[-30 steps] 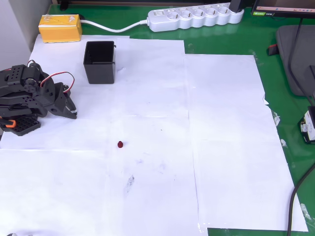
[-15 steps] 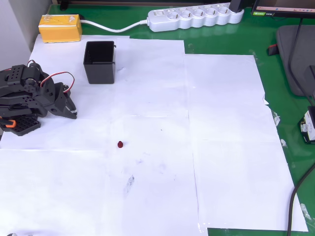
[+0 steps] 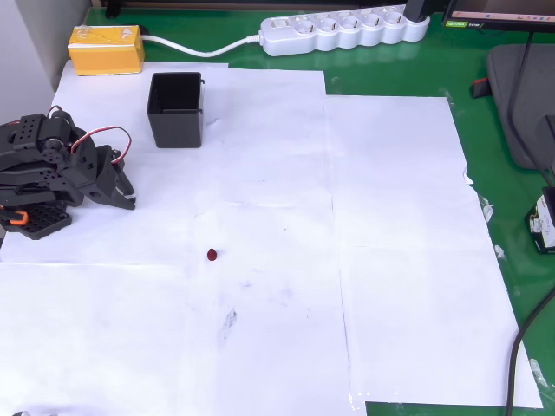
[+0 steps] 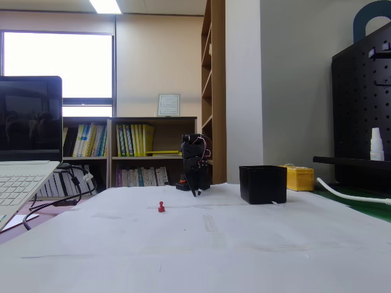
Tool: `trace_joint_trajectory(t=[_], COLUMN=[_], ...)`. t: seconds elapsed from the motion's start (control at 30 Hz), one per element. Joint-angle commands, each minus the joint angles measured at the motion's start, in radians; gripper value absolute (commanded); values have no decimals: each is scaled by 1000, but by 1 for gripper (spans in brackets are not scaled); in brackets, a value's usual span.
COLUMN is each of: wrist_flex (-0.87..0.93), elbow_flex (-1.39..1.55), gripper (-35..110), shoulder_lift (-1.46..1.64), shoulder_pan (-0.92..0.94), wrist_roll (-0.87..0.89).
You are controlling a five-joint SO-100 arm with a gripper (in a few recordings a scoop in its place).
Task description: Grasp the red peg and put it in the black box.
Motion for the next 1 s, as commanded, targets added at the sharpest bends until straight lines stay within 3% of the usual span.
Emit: trace_joint_trajectory(t=[0.0,0.5,0.57,0.63,0.73,0.9,0.97], wrist_flex=[89,67,18,-98,-325,-842,-992], elbow_flex=[-83,-83,-83,-83,-83,-77,-72], gripper=[0,0,0,0,0,0,0], shoulder_lift=[-101,-94,-8,109,247,595,750], shoulder_pan=[-18,12,25,25,-3,-38,-15], wrist_roll=[9,6,-92,-173,-146,-112,-198])
